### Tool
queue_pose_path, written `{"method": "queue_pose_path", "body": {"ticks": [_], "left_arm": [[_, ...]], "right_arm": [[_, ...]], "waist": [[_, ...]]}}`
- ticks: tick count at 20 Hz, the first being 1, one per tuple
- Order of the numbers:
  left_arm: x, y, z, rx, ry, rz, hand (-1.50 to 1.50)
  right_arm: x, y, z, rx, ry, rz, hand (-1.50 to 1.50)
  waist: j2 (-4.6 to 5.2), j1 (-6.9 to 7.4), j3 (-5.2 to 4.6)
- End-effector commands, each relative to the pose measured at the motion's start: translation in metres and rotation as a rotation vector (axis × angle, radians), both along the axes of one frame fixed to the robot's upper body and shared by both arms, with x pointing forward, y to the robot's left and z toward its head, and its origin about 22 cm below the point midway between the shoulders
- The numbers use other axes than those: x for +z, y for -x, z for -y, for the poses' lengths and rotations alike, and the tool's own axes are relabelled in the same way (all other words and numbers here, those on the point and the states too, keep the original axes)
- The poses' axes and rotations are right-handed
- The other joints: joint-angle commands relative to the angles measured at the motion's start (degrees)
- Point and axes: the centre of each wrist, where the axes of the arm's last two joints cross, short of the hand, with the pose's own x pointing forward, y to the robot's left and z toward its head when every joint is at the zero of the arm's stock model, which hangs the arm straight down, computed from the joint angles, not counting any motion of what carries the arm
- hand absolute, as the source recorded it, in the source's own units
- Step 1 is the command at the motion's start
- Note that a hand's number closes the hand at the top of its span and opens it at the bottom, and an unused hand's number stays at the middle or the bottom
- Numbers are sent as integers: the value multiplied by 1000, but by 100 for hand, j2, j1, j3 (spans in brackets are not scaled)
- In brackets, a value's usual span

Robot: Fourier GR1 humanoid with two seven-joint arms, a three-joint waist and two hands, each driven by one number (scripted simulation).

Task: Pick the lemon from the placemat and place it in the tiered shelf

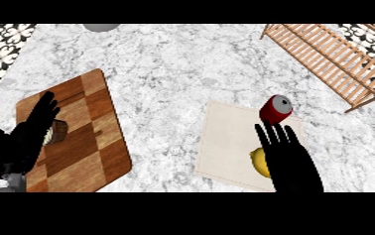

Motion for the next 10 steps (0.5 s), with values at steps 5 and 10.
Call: {"method": "queue_pose_path", "body": {"ticks": [5,10], "left_arm": [[-14,3,-7,2,-4,-46,0],[7,-4,-10,22,-8,-43,0]], "right_arm": [[-20,-18,11,19,8,2,-150],[-56,-17,14,28,-15,12,-150]], "waist": [[19,-4,-30],[20,5,-28]]}}
